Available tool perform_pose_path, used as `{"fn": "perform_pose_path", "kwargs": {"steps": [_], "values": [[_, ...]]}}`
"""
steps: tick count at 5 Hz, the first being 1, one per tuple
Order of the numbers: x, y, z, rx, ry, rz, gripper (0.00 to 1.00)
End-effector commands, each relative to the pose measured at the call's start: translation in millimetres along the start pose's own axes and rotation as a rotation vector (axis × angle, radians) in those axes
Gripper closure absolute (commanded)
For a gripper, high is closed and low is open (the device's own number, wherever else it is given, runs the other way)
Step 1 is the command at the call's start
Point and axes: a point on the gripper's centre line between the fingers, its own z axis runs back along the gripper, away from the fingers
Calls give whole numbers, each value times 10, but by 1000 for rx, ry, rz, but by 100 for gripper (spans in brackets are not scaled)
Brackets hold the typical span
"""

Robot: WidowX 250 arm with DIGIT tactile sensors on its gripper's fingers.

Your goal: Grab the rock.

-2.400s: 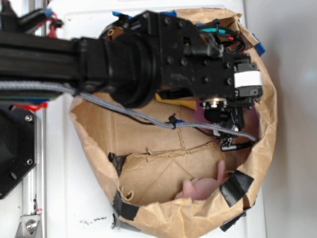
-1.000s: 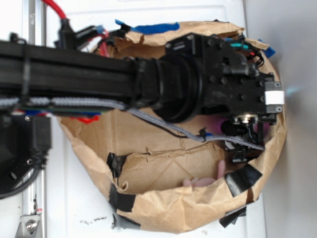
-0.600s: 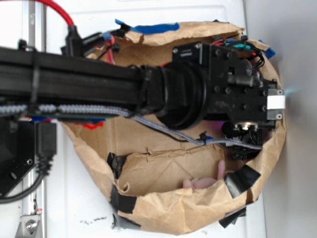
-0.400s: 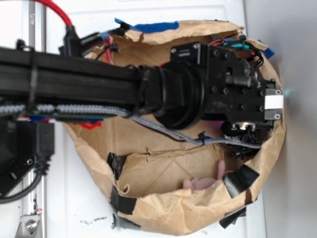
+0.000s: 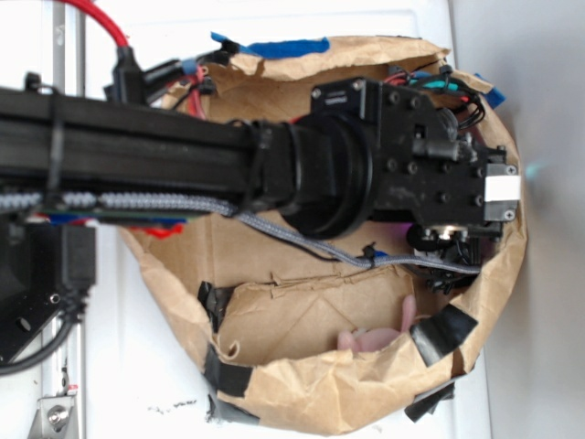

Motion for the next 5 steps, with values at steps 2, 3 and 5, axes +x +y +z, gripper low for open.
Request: {"fn": "perform_pose_path", "kwargs": {"steps": [2,3,5], "values": [[-167,-92,616,-76,-42,-71,100],[-208,-114,870,-117,-19,-76,100],[-291,-173,1364,-181,4,-79,100]]}}
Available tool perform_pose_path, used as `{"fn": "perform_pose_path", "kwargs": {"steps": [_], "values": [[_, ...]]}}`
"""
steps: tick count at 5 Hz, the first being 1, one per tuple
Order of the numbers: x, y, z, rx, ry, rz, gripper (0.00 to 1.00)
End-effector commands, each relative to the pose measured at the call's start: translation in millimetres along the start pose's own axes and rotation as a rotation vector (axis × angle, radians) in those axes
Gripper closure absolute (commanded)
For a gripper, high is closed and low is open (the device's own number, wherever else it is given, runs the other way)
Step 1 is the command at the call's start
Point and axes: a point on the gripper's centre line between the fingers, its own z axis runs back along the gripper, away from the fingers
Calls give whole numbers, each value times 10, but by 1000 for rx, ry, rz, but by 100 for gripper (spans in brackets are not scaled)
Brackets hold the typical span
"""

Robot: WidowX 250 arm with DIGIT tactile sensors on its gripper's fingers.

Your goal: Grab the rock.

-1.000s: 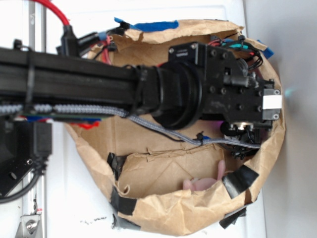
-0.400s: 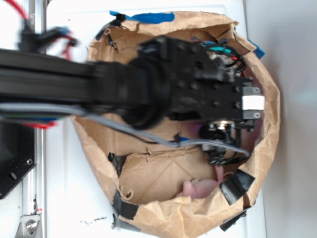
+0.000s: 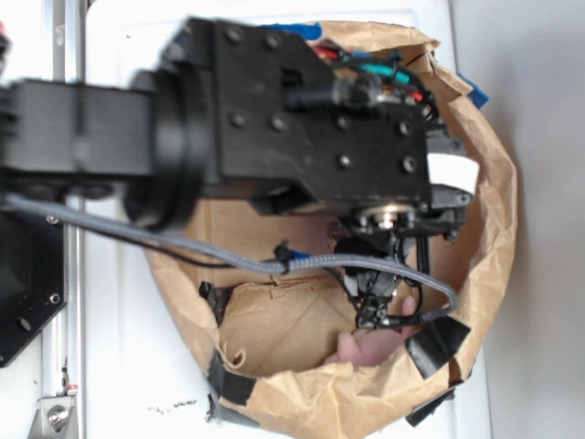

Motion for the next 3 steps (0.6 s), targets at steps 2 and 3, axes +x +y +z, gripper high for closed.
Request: {"fn": "perform_pose_path", "kwargs": {"steps": [2,3], "values": [[-178,-214,672,-52,-41,-84,100],[-128,-193,629,-40,-43,-99,100]]}}
